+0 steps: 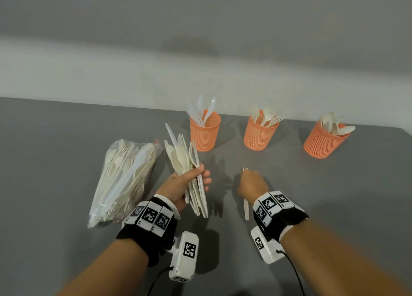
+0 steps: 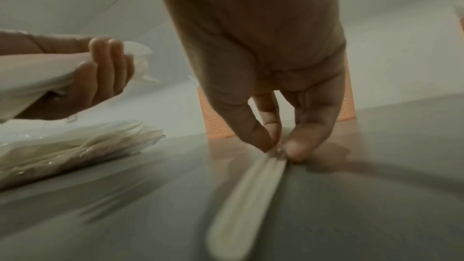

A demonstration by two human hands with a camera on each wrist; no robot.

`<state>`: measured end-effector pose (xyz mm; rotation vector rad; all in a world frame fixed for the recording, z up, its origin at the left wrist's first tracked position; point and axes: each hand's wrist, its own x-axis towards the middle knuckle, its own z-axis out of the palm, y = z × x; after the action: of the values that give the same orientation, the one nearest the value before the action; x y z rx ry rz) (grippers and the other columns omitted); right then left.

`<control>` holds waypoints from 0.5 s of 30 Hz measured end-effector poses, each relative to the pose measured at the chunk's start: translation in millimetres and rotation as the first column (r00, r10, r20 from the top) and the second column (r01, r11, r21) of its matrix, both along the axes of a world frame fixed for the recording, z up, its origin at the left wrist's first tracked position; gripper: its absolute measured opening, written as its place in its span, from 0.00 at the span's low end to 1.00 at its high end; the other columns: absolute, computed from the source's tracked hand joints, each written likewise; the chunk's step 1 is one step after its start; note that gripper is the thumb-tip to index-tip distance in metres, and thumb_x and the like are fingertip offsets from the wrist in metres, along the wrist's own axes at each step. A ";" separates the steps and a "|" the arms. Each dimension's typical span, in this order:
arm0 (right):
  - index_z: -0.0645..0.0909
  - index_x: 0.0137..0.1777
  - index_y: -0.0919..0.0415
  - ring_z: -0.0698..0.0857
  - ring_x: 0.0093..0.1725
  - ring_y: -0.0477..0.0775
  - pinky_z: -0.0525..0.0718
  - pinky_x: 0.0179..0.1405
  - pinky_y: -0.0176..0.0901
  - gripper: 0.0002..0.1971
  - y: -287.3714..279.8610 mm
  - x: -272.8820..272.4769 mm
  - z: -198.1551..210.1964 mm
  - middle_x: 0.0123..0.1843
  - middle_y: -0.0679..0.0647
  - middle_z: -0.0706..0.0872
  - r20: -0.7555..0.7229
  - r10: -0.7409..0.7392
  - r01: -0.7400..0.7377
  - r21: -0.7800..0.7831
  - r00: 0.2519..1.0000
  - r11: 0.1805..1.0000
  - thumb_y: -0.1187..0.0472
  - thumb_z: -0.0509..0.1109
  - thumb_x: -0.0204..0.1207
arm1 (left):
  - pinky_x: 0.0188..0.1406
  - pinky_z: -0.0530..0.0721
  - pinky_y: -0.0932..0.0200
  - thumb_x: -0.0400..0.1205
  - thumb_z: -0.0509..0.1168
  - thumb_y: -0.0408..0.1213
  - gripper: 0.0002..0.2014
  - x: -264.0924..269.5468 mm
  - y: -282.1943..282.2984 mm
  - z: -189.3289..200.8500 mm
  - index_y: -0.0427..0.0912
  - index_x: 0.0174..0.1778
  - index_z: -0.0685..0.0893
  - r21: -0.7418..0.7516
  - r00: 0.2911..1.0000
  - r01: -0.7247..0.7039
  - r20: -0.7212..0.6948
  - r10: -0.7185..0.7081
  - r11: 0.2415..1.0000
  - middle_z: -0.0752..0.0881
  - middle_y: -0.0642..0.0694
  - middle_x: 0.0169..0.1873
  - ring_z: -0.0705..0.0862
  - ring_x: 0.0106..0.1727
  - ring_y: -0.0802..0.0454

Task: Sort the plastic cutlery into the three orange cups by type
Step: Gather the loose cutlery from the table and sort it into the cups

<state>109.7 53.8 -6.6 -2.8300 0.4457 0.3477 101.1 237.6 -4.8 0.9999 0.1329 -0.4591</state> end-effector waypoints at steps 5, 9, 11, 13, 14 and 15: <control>0.60 0.75 0.66 0.80 0.64 0.66 0.78 0.59 0.53 0.24 -11.8 -9.7 -0.1 0.66 0.67 0.79 0.035 0.063 -0.063 -0.020 0.997 0.998 0.73 0.55 0.79 | 0.34 0.89 0.59 0.81 0.63 0.35 0.05 -3.3 -13.5 3.2 0.37 0.45 0.79 -0.018 0.998 -0.001 -0.057 0.000 1.000 0.86 0.46 0.31 0.88 0.33 0.54; 0.73 0.50 0.60 0.80 0.43 0.58 0.75 0.43 0.43 0.12 -17.3 -5.9 19.4 0.42 0.58 0.80 0.181 0.110 -0.172 0.377 0.977 0.910 0.76 0.62 0.71 | 0.40 0.90 0.51 0.80 0.64 0.34 0.06 -3.8 -24.0 6.2 0.36 0.50 0.80 -0.037 0.994 -0.061 -0.097 0.057 0.997 0.87 0.43 0.41 0.88 0.46 0.47; 0.70 0.39 0.55 0.75 0.34 0.52 0.77 0.40 0.44 0.16 -11.0 -5.4 32.4 0.33 0.52 0.75 0.270 0.091 -0.236 0.574 0.958 0.784 0.78 0.65 0.69 | 0.42 0.89 0.48 0.81 0.63 0.35 0.09 -5.3 -31.5 11.7 0.36 0.54 0.80 -0.033 0.997 -0.033 -0.070 0.030 0.999 0.87 0.42 0.46 0.87 0.50 0.45; 0.69 0.36 0.53 0.77 0.33 0.51 0.82 0.41 0.45 0.18 -4.3 -7.8 43.8 0.30 0.52 0.77 0.321 0.068 -0.278 0.671 0.945 0.687 0.78 0.68 0.69 | 0.39 0.90 0.51 0.82 0.61 0.35 0.11 -8.1 -40.4 19.1 0.35 0.57 0.81 -0.057 0.999 0.036 -0.002 -0.036 0.998 0.88 0.41 0.44 0.89 0.44 0.46; 0.71 0.37 0.54 0.79 0.32 0.50 0.82 0.41 0.43 0.17 -2.0 -10.3 48.2 0.31 0.51 0.78 0.335 0.062 -0.290 0.692 0.940 0.661 0.78 0.69 0.69 | 0.38 0.90 0.52 0.81 0.61 0.36 0.14 -9.3 -45.1 22.6 0.34 0.60 0.81 -0.070 0.998 0.058 0.021 -0.056 0.996 0.89 0.40 0.43 0.90 0.42 0.46; 0.74 0.39 0.57 0.80 0.32 0.49 0.82 0.41 0.42 0.15 -1.5 -12.1 50.3 0.31 0.51 0.80 0.353 0.057 -0.305 0.703 0.934 0.642 0.78 0.68 0.69 | 0.39 0.90 0.52 0.80 0.61 0.36 0.16 -9.8 -50.0 25.3 0.33 0.62 0.79 -0.083 0.997 0.069 0.037 -0.066 0.994 0.89 0.39 0.44 0.90 0.41 0.46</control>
<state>97.5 52.3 43.6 -2.0351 -0.0722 0.0853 91.3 187.6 20.5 0.9309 0.0488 -0.5053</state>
